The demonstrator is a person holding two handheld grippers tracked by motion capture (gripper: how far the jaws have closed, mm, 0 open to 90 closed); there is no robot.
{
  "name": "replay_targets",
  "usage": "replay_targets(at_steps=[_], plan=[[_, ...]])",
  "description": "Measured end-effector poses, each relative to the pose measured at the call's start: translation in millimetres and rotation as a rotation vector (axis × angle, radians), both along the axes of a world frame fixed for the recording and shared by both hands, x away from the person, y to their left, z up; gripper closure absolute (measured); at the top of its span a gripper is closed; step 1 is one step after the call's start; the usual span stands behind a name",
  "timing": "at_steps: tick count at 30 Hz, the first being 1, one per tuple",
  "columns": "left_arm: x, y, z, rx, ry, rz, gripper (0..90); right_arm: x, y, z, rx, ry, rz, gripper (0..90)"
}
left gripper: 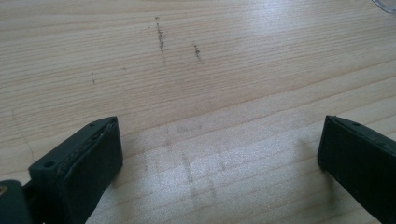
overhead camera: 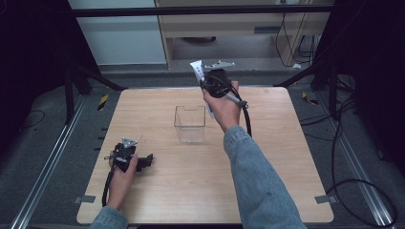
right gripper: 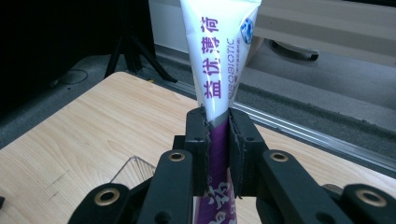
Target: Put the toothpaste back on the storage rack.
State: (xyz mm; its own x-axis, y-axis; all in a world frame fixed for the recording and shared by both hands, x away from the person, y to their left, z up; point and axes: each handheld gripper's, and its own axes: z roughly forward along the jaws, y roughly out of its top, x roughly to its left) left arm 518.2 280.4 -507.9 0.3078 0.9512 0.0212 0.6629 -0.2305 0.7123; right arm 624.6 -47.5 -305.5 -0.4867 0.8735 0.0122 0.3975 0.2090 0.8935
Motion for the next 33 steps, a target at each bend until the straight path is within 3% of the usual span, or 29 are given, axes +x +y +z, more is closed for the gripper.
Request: replay_targets(at_steps=[9, 22, 33], plan=[[0.0, 0.0, 0.1, 0.001, 0.001, 0.000, 0.0, 7.6, 8.1, -2.2, 0.002, -0.006, 0.001, 79.5], [0.0, 0.0, 0.1, 0.001, 0.000, 0.000, 0.0, 11.7, 28.9, 0.3, 0.023, -0.051, 0.031, 79.4], [0.0, 0.1, 0.1, 0.000, 0.001, 0.000, 0.0, 14.5, 40.5, -6.2, 0.027, -0.049, 0.045, 79.4]])
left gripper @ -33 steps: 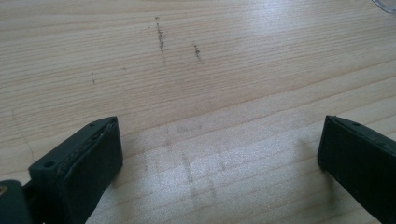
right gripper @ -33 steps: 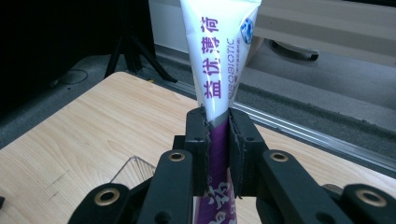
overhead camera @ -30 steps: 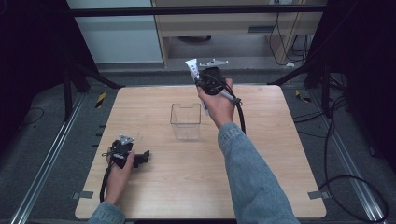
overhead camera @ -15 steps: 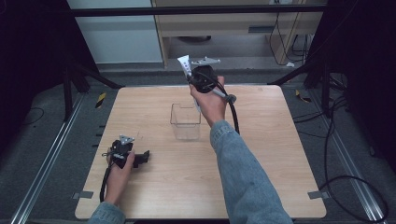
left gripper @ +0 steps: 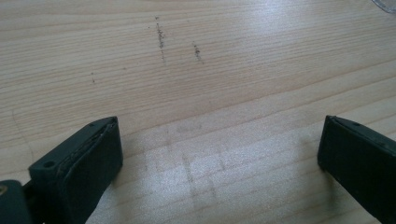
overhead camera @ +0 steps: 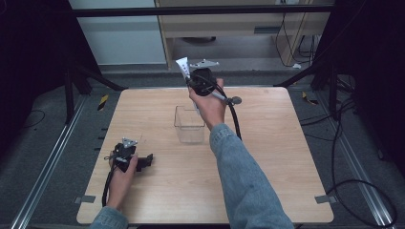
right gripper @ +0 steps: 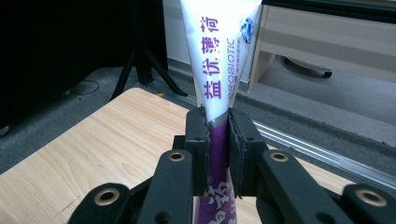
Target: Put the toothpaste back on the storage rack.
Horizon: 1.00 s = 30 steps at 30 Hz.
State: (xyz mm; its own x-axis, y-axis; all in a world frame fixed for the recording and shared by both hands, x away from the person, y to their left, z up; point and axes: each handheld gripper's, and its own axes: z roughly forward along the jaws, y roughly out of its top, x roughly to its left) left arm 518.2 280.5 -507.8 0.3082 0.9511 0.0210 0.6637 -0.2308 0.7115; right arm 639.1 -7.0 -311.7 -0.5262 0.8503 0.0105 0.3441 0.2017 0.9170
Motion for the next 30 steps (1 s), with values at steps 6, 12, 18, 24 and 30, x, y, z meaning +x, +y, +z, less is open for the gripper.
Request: replay_targets(at_steps=[6, 12, 18, 24, 30], plan=[[0.0, 0.0, 0.0, 0.001, 0.000, 0.000, 0.0, 0.8, 3.7, -2.2, 0.000, 0.000, 0.001, 79.4], [0.0, 0.0, 0.0, 0.000, 0.000, 0.000, 0.0, 2.5, 5.3, -4.8, 0.009, 0.002, 0.004, 79.3], [0.0, 0.0, 0.0, 0.000, 0.000, 0.000, 0.0, 2.1, 9.1, -6.5, 0.007, 0.002, 0.011, 79.3], [0.0, 0.0, 0.0, 0.001, 0.000, 0.000, 0.0, 2.1, 12.2, -7.9, 0.010, 0.003, 0.013, 79.3], [0.0, 0.0, 0.0, 0.000, 0.000, 0.000, 0.0, 2.0, 14.9, -9.9, 0.012, 0.003, 0.020, 79.2]])
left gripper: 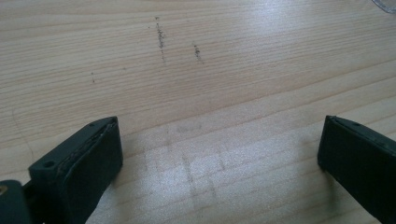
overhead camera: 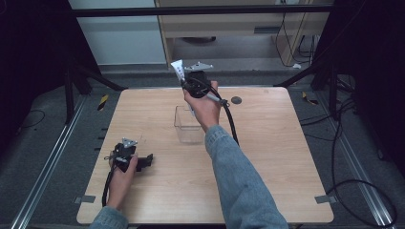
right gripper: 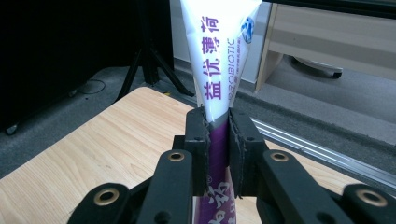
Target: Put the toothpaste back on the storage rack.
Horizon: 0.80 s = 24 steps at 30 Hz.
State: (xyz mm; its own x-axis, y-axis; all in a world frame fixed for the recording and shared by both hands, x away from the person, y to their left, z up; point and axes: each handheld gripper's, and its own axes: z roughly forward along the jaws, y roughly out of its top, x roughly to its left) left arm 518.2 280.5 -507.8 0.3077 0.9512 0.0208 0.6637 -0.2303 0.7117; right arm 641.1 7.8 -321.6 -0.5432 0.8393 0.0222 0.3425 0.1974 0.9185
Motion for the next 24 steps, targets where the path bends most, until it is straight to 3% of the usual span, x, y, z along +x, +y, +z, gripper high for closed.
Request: replay_targets(at_steps=[24], plan=[[0.0, 0.0, -0.1, 0.000, -0.001, 0.000, 0.0, -8.5, 10.1, -25.1, -0.026, 0.030, 0.026, 79.1]])
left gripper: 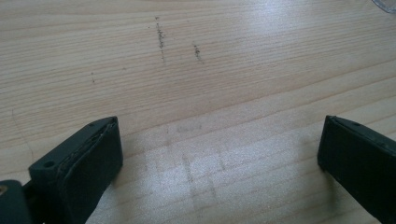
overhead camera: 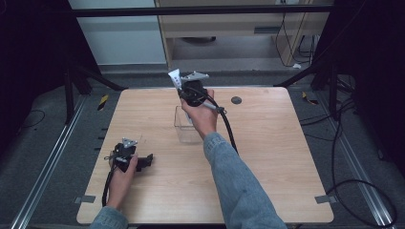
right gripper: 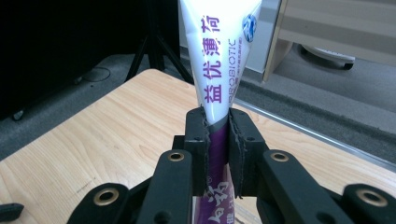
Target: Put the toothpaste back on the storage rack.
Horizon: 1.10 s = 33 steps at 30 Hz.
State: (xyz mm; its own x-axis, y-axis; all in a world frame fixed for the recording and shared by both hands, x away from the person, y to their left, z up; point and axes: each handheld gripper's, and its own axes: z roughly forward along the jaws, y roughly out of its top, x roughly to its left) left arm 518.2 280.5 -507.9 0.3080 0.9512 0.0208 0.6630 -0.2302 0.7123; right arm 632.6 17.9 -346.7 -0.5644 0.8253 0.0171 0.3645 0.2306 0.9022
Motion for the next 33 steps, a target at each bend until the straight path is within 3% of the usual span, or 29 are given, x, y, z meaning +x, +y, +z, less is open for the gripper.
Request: replay_targets(at_steps=[17, 33], plan=[[0.2, -0.1, 0.0, -0.001, 0.000, -0.002, 0.0, -2.9, 4.8, -9.2, -0.032, 0.024, 0.023, 81.1], [0.3, -0.1, 0.0, -0.001, 0.000, -0.003, 0.0, -10.3, -2.3, -15.3, -0.048, 0.048, 0.024, 81.8]])
